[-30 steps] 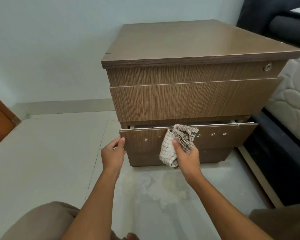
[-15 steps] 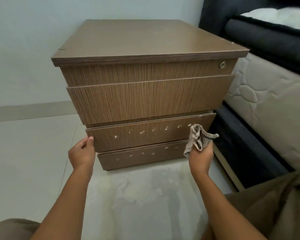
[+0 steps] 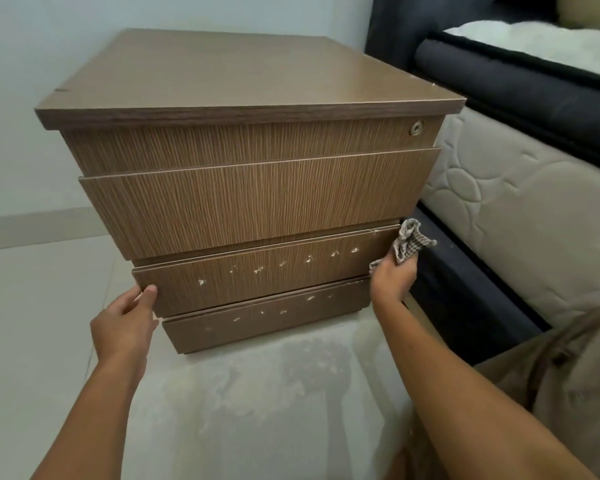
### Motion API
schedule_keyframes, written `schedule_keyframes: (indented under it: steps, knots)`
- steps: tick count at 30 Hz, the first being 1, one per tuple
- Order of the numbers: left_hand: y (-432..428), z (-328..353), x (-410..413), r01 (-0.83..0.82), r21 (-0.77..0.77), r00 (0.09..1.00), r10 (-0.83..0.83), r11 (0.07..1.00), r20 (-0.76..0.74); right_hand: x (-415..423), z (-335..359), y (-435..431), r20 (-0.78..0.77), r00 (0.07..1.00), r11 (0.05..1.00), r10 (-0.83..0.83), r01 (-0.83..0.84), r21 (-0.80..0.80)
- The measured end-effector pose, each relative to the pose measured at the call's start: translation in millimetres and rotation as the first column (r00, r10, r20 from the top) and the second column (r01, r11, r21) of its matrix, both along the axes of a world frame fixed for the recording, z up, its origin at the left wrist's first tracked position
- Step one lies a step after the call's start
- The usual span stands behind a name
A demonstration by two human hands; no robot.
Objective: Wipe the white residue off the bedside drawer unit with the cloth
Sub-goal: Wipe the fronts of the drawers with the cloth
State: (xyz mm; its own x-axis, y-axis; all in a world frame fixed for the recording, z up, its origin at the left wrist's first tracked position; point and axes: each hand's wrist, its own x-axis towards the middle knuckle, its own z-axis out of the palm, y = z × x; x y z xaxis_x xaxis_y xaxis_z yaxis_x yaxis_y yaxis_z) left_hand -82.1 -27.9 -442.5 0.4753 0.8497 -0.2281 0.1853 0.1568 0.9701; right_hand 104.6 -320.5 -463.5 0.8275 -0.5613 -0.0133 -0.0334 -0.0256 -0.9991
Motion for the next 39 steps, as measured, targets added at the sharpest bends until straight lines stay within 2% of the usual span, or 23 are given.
schedule_keyframes:
  steps: [3, 6, 11, 18, 28, 31, 35, 37, 39]
  knots:
    - [-1, 2, -1, 0.012, -0.008, 1.000, -0.012, 1.000, 0.004, -2, -8, 18, 0.033, 0.999, 0.998, -0.021, 0.020, 0.056]
    - [-2, 3, -2, 0.021, -0.012, 1.000, -0.021, 1.000, 0.016, -14, -14, 36, 0.041, 0.999, 1.000, -0.007, 0.006, 0.028]
    - [-2, 4, -3, 0.042, -0.008, 0.999, -0.042, 0.999, 0.019, -38, -28, 76, 0.010, 0.998, 0.998, 0.067, -0.067, -0.010]
    - [6, 2, -3, 0.078, 0.071, 0.996, -0.076, 0.994, -0.036, -76, -45, 146, 0.062, 0.973, 0.975, 0.221, -0.220, -0.025]
    - [24, 22, -7, 0.209, 0.248, 0.973, -0.176, 0.946, -0.151, -146, -37, 231, 0.215, 0.846, 0.868, 0.489, -0.445, -0.221]
    - [30, 23, -10, 0.252, 0.261, 0.962, -0.213, 0.932, -0.171, -164, -42, 250, 0.208, 0.776, 0.800, 0.596, -0.552, -0.233]
    - [35, 30, -11, 0.265, 0.189, 0.960, -0.239, 0.946, -0.149, -184, -44, 264, 0.092, 0.649, 0.641, 0.755, -0.703, -0.307]
    - [38, 32, -11, 0.239, 0.179, 0.966, -0.214, 0.955, -0.147, -191, -45, 265, 0.013, 0.524, 0.484, 0.851, -0.775, -0.406]
    - [40, 33, -11, 0.244, 0.168, 0.965, -0.221, 0.955, -0.144, -196, -50, 263, -0.092, 0.368, 0.302, 0.925, -0.860, -0.411]
